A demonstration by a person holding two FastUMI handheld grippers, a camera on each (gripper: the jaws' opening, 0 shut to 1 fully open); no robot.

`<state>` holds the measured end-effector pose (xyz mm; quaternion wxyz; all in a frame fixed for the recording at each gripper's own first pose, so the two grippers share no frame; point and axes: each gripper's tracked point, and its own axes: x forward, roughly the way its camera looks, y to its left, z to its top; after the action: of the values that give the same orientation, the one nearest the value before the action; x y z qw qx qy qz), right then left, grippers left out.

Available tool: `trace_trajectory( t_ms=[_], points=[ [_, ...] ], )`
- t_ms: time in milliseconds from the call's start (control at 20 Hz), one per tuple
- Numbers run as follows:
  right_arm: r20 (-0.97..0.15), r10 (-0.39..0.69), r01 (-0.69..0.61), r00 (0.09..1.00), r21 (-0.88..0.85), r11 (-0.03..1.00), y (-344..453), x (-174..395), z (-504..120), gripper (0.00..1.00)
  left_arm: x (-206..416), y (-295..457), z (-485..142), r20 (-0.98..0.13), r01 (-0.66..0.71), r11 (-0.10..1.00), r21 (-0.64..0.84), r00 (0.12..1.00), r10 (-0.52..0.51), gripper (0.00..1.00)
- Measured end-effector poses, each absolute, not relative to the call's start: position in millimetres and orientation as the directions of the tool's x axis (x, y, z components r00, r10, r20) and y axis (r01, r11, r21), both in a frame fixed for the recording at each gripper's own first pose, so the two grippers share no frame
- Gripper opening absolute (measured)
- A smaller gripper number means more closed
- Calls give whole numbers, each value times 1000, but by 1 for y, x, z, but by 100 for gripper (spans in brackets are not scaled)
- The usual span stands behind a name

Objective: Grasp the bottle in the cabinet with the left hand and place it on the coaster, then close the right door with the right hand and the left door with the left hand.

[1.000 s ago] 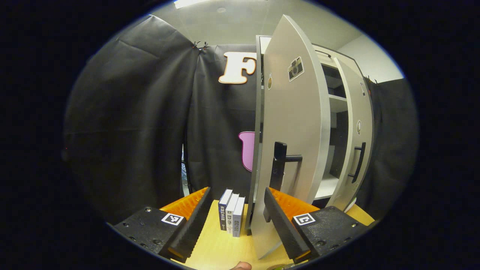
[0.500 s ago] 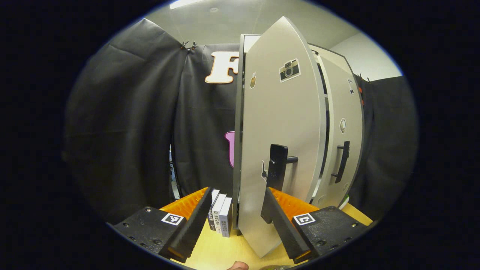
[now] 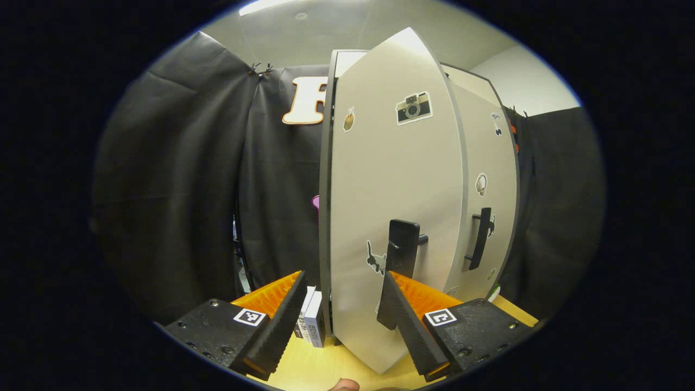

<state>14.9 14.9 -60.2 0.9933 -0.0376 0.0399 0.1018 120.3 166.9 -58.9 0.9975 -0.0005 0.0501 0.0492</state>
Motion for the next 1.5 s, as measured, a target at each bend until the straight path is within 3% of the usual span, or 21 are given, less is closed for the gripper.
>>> trace_trajectory(
  t_ms=[300,500,650,1150,1500],
  points=[
    [-106,213,-221,971,-69,973,36,22,-60,97,131,138,-61,-106,-39,998,-42,994,34,89],
    [-104,224,-231,969,-66,971,52,27,-50,99,117,142,-44,-48,-90,996,31,995,91,96],
    [-86,244,-250,966,-75,965,66,32,-39,99,100,146,-38,-21,-118,989,88,992,121,95],
    [-72,249,-253,966,-61,966,93,42,-26,97,51,139,-23,-13,-163,984,70,986,165,95],
    [-78,219,-224,973,-69,972,109,54,-27,98,43,139,-25,-22,-141,988,55,990,143,95]
  ],
)
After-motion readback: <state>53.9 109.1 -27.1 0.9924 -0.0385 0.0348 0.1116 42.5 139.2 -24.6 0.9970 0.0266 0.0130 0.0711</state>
